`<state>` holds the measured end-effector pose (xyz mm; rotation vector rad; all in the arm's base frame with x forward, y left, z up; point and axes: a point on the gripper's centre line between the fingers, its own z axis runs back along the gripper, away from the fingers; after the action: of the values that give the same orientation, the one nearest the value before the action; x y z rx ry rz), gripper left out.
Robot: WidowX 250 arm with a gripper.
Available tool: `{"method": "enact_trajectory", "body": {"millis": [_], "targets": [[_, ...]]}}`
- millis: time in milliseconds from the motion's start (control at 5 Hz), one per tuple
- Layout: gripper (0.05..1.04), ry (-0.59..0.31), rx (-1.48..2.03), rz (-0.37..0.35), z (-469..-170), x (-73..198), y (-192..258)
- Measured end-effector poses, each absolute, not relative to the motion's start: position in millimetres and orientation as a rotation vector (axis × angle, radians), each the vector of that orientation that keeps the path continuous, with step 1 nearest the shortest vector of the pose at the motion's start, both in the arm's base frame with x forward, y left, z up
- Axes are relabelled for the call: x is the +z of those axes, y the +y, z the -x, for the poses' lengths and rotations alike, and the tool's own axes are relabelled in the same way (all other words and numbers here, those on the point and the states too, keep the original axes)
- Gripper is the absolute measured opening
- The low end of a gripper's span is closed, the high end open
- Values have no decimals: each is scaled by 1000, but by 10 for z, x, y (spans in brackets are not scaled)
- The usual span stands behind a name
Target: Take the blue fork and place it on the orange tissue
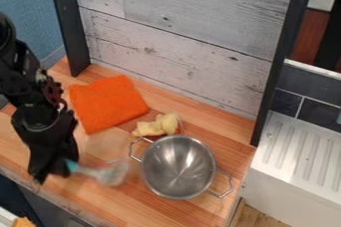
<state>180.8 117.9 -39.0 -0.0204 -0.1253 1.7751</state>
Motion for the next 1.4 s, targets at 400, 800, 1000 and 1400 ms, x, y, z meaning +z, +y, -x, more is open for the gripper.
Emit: {"method": "enact_trajectory", "body": {"millis": [400,800,1000,1400], "targets": [[323,-124,1802,22,-1764,-29,1285],[323,-175,2005,33,-1841,424,1653],[323,-206,2206,61,-2006,506,1823],[323,-203,2225,6,-2540,311,1910]]}}
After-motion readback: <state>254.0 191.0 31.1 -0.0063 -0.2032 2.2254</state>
